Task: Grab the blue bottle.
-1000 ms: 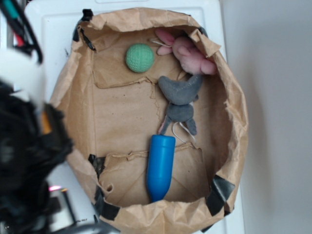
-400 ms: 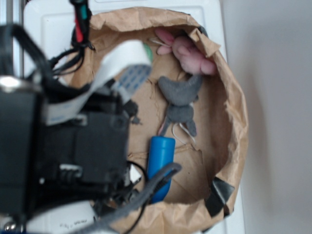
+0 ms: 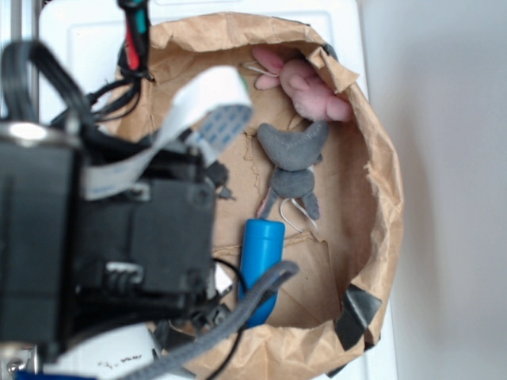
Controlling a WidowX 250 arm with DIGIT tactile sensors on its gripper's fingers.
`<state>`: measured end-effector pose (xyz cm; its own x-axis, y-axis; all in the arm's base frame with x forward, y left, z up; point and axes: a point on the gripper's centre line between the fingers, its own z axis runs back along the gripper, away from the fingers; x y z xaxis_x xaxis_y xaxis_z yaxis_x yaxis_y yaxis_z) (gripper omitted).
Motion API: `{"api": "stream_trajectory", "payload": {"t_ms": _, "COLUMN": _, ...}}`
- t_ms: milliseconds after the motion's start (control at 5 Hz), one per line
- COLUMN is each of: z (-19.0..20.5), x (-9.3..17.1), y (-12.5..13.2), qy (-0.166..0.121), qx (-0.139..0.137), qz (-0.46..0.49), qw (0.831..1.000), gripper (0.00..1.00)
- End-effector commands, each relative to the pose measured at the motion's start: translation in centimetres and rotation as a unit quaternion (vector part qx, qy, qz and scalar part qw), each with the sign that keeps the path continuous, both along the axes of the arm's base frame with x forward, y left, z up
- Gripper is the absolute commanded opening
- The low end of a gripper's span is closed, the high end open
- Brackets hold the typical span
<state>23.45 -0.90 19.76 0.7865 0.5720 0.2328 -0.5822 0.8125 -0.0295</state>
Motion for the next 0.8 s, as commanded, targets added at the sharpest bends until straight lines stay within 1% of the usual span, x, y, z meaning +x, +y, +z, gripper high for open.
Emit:
{"api": "stream_trajectory", "payload": {"t_ms": 0, "z": -1.2, "x": 1.5, "y": -0.2, "qy": -0.028, "qx": 0.012, "qz": -0.017, "qw": 0.999, "gripper": 1.00}}
{"api": "stream_trajectory", "payload": {"t_ms": 200, "z": -2.9, "x": 1.4, "y": 0.0, "qy": -0.056, "qx": 0.001, "qz": 0.020, "qw": 0.998, "gripper": 1.00}}
{"api": "stream_trajectory", "payload": {"t_ms": 400, "z": -5.0, "x": 1.6, "y": 0.5, "qy": -0.079, "qx": -0.021, "qz": 0.059, "qw": 0.995, "gripper": 1.00}}
{"api": "stream_trajectory", "payload": {"t_ms": 600, "z": -7.1, "x": 1.8, "y": 1.4, "qy": -0.049, "qx": -0.001, "qz": 0.132, "qw": 0.990, "gripper": 1.00}}
